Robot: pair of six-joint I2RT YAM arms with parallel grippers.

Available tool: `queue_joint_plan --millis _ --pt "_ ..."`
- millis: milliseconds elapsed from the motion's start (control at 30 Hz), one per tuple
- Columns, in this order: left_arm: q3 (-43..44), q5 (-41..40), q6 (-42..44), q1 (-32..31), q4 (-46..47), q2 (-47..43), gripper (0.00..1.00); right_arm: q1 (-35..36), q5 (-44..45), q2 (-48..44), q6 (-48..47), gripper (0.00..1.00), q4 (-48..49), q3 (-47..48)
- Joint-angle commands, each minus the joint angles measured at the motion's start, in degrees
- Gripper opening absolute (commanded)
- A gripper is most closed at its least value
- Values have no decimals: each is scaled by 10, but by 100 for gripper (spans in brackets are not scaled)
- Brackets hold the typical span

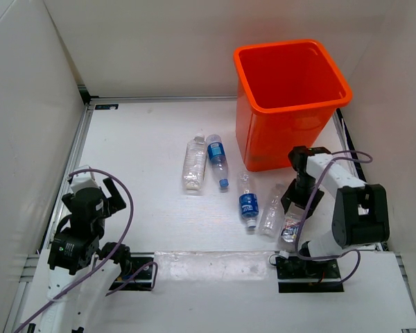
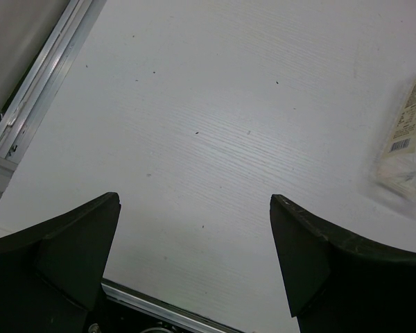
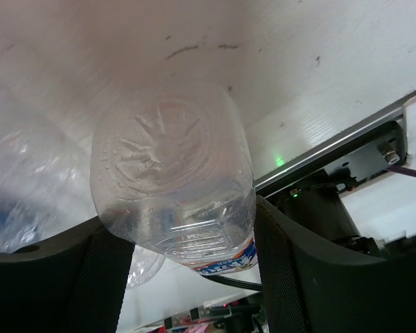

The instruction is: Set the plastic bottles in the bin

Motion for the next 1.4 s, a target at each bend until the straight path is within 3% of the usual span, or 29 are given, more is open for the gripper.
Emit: queue_joint_plan --millis 0,200,333,467,600,733,767,867,900,933,1033,1067,1133,1167,1233,1267,1367 --pt "-2 -3 -1 1 11 5 99 21 -17 -41 9 0 -16 6" --pt "-4 4 0 0 13 0 99 33 -29 -105 3 0 -54 27" --pt "-6 5 1 0 13 -7 99 42 -45 -197 2 0 -101 53" --pt "-7 7 0 0 12 -13 99 72 -87 -284 -15 0 -113 145" --pt "-9 11 2 0 16 -13 99 146 -118 -361 -10 0 -63 230" --pt "-9 22 9 0 18 -2 99 193 -129 -341 -29 0 2 335" --pt "-9 22 9 -1 20 -1 99 213 -133 -333 -40 0 21 407" --pt "-9 25 10 0 21 2 99 261 -120 -262 -100 0 44 491" --pt "-9 26 11 0 20 2 99 267 -116 -248 -115 0 47 586" --pt "-9 26 12 0 20 2 99 273 -107 -217 -142 0 47 618" --pt "-11 24 10 0 22 -6 99 233 -99 -139 -179 0 51 782" --pt "-12 24 10 0 20 -11 99 149 -163 -118 -170 0 59 796" --pt "-12 19 8 0 20 -18 99 41 -214 -107 -114 0 130 785" --pt "-12 18 9 0 20 -19 99 -29 -296 -111 -28 0 159 770" --pt "-13 18 7 -1 17 -24 99 -104 -344 -106 33 0 281 714" --pt "-13 17 7 0 18 -25 99 -124 -362 -88 86 0 301 715" --pt "-13 18 8 0 18 -27 99 -139 -354 -30 102 0 284 774"
